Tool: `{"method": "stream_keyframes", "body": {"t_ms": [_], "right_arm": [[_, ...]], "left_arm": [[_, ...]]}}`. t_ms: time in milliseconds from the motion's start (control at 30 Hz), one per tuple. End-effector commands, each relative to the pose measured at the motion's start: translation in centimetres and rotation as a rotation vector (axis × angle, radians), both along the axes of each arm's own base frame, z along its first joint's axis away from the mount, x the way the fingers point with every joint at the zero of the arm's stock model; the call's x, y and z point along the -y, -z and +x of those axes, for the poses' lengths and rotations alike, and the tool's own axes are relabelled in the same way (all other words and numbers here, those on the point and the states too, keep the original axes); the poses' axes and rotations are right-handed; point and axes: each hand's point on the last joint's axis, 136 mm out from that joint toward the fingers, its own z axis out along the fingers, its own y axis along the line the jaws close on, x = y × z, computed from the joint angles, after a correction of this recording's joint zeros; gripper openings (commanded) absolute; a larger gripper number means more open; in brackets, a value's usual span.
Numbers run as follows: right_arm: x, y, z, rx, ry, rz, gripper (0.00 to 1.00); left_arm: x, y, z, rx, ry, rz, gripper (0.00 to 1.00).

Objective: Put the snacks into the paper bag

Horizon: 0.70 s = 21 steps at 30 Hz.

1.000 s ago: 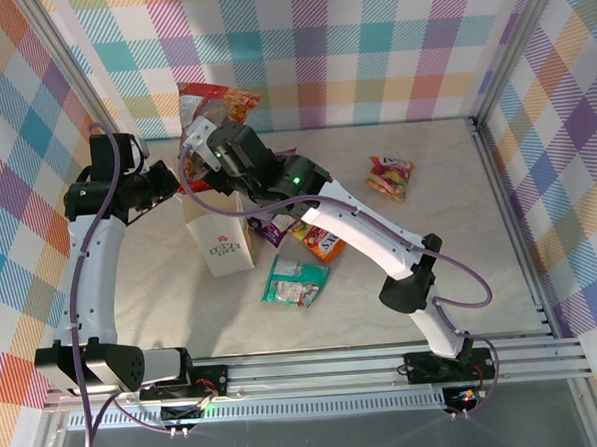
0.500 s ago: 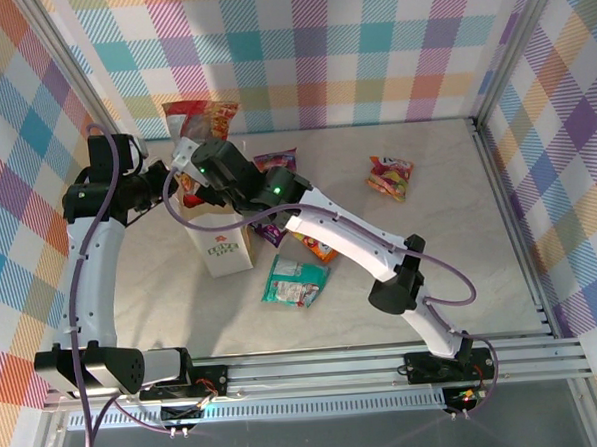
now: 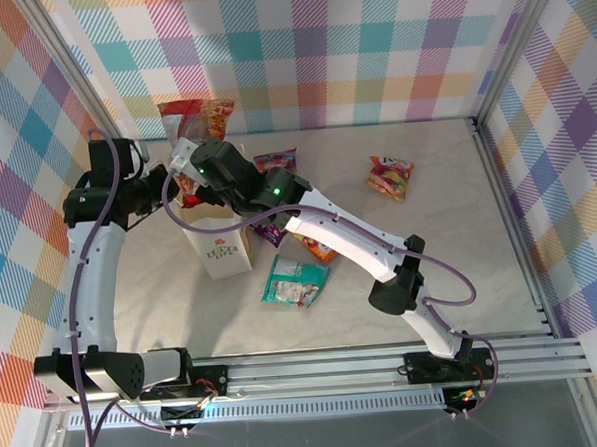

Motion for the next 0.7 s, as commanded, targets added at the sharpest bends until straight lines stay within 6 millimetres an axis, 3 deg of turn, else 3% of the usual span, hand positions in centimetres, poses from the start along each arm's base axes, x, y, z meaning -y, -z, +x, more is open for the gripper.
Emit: {"method": "stream_keyframes", "body": {"t_ms": [0, 167, 667], "right_arm": [[0.0, -7.9, -0.6, 0.111, 0.018, 0.249, 0.00], [-0.7, -6.6, -0.6, 0.100, 0.019, 0.222, 0.00], [-1.6, -5.3, -0.7, 0.082, 0.029, 0.215, 0.00]], "left_arm": [[0.2, -0.6, -0.5, 0.025, 0.008, -0.015, 0.09], [0.2, -0.3, -0.8, 0.021, 0.008, -0.015, 0.09], [0.3, 0.1, -1.1, 0.014, 0.018, -0.016, 0.09]]}}
